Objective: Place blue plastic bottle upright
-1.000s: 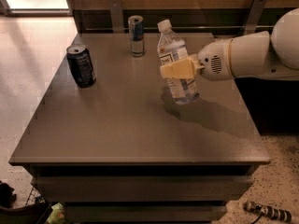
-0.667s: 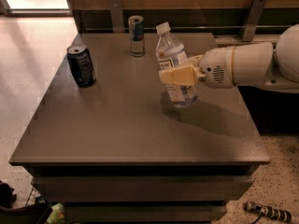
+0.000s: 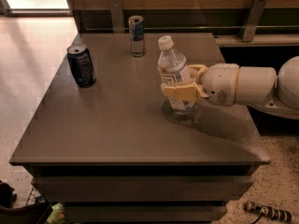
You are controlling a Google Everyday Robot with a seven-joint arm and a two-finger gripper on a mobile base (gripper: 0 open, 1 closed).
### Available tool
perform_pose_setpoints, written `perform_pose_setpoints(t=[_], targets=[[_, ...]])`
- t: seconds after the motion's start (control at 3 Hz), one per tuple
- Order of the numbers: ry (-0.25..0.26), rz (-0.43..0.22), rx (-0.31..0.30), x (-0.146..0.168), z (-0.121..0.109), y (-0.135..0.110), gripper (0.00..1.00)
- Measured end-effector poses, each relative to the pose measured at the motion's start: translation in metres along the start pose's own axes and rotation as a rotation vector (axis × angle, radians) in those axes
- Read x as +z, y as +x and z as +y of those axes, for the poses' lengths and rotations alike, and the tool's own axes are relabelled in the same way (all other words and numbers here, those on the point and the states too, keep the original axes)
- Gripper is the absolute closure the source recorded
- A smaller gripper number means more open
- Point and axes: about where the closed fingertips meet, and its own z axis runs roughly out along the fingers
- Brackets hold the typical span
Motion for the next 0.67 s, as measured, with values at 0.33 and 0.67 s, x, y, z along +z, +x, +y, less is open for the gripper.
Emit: perform_pose_setpoints(t=[0.33,0.67], targets=[[-0.006,-0.06,-0.05,-0.0002,-0.0004,0.0148,1.0],[-0.006,-0.094,-0.036,-0.0016,-0.0042,0.0225,1.0]])
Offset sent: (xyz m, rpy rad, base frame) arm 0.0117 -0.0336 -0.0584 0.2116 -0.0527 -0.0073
